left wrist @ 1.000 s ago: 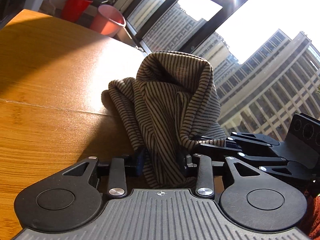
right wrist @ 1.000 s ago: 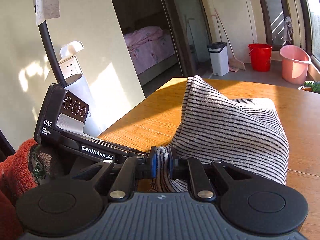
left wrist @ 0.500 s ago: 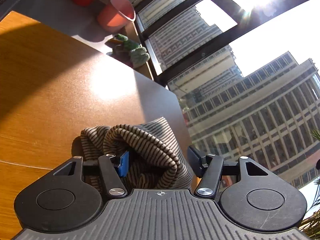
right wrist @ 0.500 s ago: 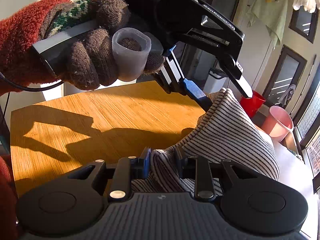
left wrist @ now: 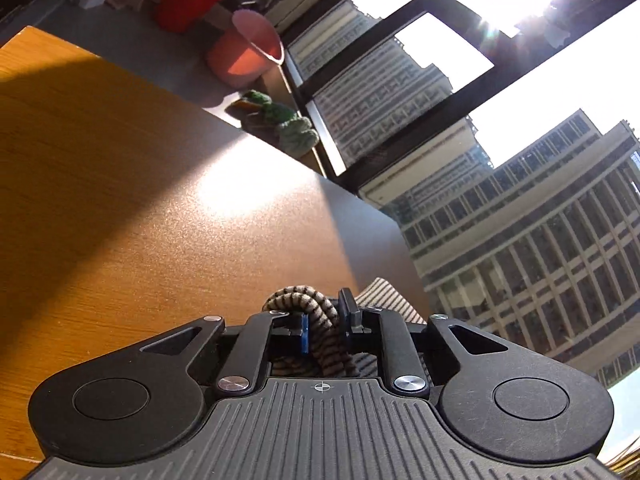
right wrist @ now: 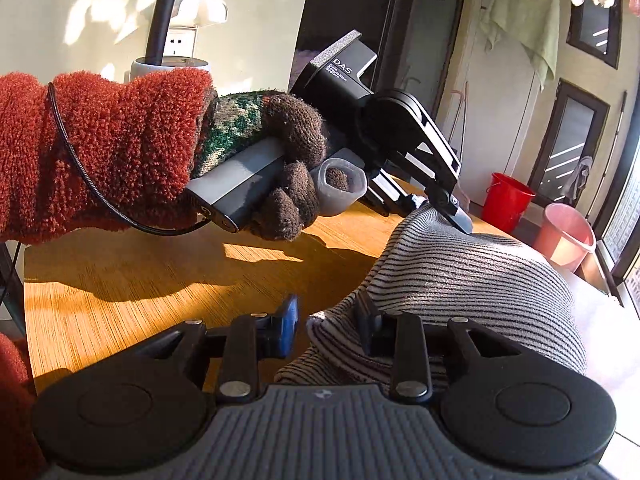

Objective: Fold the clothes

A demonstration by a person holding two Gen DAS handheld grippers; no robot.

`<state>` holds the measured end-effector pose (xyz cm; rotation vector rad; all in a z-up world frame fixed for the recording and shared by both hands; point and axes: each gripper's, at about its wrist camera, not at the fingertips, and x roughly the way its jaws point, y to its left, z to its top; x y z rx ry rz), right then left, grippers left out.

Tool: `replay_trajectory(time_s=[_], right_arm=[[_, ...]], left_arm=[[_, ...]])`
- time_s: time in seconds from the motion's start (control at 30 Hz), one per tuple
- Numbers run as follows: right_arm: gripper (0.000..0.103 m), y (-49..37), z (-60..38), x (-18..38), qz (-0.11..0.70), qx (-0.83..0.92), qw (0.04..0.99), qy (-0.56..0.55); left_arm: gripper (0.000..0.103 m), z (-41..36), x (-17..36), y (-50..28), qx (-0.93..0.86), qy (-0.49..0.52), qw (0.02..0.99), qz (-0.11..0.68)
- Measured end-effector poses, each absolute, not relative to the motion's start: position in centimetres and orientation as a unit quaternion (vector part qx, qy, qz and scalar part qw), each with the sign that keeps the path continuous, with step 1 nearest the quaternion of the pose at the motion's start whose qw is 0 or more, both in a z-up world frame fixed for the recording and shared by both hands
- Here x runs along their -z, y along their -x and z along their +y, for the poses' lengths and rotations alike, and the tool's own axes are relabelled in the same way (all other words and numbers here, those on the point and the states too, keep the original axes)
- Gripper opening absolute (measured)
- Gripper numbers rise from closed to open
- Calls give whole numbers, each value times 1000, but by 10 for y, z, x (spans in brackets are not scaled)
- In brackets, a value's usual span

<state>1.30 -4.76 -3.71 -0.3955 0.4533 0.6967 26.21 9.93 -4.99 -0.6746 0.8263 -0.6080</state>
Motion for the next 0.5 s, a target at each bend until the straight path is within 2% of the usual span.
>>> replay_trajectory(time_s=[0.13, 0.2, 0.27, 0.33, 0.4, 0.5], right_arm=[[43, -10, -39, 40, 211, -335, 892, 217], [43, -11, -35, 41, 210, -336, 892, 219], [43, -13, -32, 40, 209, -336, 892, 219], [45, -14, -28, 41, 208, -336, 891, 225], [49, -13, -27, 42, 208, -334, 889, 232], [49, -12, -24, 41, 208, -332, 891, 231]], left_arm=[[19, 122, 30, -252, 275, 300, 828, 386], [24, 129, 17, -241, 270, 291, 836, 380], [36, 127, -5, -221, 270, 249, 857, 361], [57, 118, -23, -202, 271, 201, 877, 342], [61, 111, -35, -187, 270, 163, 891, 328], [77, 121, -35, -184, 247, 157, 895, 335]])
